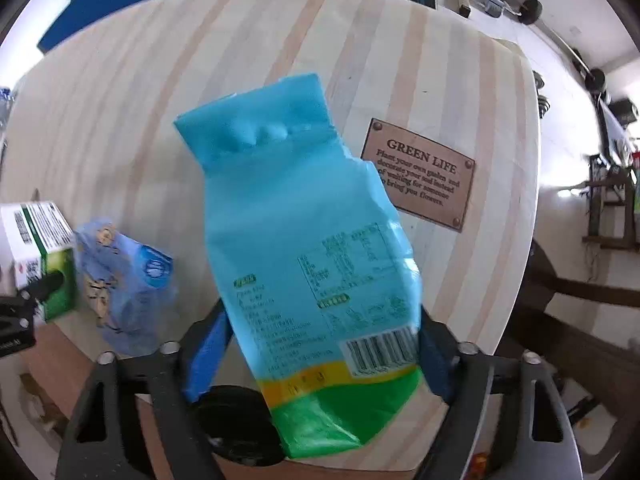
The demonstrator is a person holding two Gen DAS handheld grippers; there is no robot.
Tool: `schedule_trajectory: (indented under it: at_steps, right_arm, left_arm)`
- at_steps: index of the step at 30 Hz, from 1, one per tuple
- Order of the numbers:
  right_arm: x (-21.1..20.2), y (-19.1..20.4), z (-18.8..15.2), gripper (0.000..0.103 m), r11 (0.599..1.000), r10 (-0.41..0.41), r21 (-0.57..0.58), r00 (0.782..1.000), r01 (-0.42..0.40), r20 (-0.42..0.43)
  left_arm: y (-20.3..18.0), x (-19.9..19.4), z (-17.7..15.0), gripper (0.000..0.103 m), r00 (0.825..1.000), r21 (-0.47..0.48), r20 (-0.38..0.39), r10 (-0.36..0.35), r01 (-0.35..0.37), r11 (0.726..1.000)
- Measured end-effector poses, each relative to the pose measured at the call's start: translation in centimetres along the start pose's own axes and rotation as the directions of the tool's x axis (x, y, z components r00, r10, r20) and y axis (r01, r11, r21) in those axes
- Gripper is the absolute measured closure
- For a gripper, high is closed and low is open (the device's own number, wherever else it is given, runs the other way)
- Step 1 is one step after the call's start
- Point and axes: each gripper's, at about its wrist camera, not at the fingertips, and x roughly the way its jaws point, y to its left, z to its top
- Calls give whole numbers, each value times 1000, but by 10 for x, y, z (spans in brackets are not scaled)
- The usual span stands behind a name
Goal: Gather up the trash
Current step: 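Grasp the white-and-green granule box with the left tool while the right tool grasps the teal-and-green bag, then carry the granule box and teal bag over the trash bin and release both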
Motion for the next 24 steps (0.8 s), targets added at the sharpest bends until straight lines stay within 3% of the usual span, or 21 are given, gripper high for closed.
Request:
schedule_trajectory:
  at_steps: [8, 12, 15, 21, 24]
  right_arm:
    - [-27, -1, -15, 31, 997, 58, 38, 997, -60, 58]
    - [-52, 9, -38, 32, 995, 96, 13, 990, -98, 100]
    - [-66, 32, -60, 32, 992, 127, -28, 985, -124, 121]
    - [-88, 119, -126, 33, 978, 186, -117, 975, -172, 119]
    - [-91, 154, -169, 33, 965, 219, -168, 971, -200, 100]
  left_arm:
    - [24, -28, -55, 24, 996, -175, 88, -33, 48, 983]
    - [32, -51, -102, 24, 987, -264, 156, -30, 71, 962]
    - [36, -66, -143, 24, 979, -320, 203, -24, 90, 943]
    - [43, -90, -233, 24, 960, -457, 278, -16, 147, 877]
    - [49, -94, -293, 24, 954, -503, 301, 0, 159, 849]
